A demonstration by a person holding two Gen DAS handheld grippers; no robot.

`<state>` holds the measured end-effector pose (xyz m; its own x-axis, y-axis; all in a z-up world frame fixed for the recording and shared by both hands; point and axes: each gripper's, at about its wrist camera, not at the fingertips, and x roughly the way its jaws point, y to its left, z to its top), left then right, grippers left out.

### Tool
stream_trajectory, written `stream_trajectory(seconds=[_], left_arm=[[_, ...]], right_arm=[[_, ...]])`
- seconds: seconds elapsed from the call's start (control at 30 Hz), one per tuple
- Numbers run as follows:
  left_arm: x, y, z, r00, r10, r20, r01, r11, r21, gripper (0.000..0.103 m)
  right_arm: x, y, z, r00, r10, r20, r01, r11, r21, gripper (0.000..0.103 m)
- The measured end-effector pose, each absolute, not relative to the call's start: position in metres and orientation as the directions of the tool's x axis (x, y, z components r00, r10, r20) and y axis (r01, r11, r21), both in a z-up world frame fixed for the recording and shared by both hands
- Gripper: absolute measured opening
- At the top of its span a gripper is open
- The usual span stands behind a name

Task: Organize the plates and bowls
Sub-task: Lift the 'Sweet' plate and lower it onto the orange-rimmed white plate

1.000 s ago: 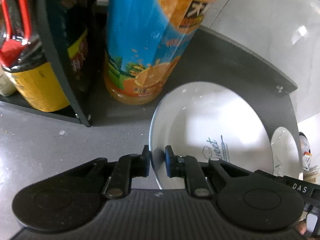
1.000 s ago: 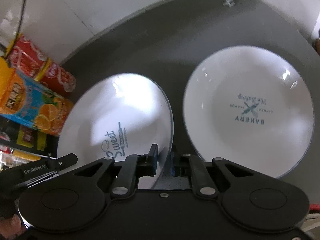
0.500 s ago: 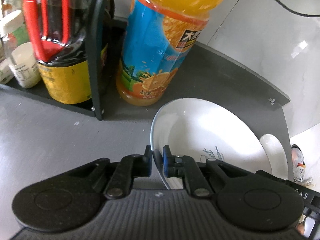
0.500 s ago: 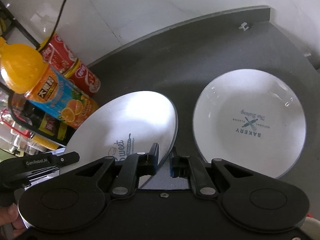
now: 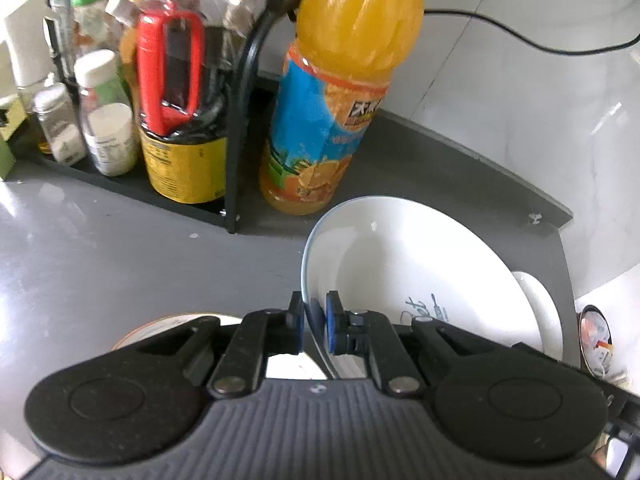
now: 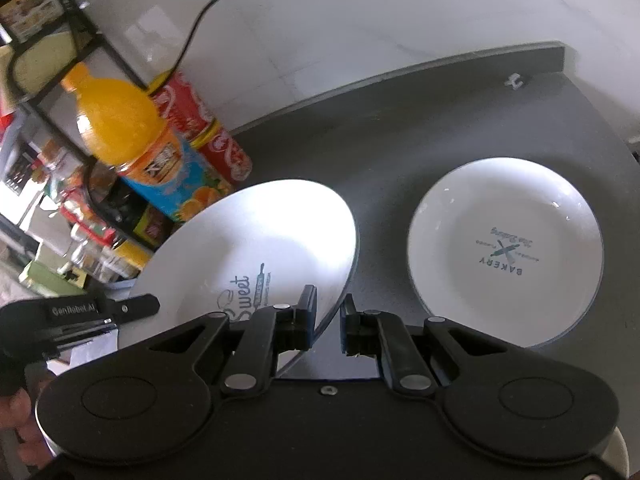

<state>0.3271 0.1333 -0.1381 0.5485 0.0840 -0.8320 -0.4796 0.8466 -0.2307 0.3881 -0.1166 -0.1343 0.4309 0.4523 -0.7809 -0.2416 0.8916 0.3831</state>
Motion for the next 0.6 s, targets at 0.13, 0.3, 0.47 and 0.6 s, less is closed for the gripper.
stream_trajectory(seconds=[0.13,0.3,0.47,0.6], left_arm=[[0.311,0.129,-0.129,0.552,0.101,-0.827,-0.492,0.841,-0.226,0.009],[0.291,0.131,-0.123,0.558,0.099,-0.824,-0.496,0.836,-0.235,0.009],[0.275,0.142,-0.119,0.575,0.090,-0.813,-0.472,0.848,-0.240,0.009],[0.266,0.155,-0.122,0.574,0.067,-0.816,-0.446,0.862,-0.243,0.009]], right_arm=[[0.378,-0.118,-0.127,0.431,0.477,-0.766,-0.266,0.878,0.398,0.011],[0.363,-0.115,-0.118,0.444,0.485,-0.753,-0.273,0.874,0.402,0.011],[0.345,-0.104,-0.114,0.464,0.477,-0.747,-0.273,0.879,0.391,0.011],[0.332,-0.097,-0.118,0.458,0.470,-0.754,-0.225,0.883,0.413,0.011]])
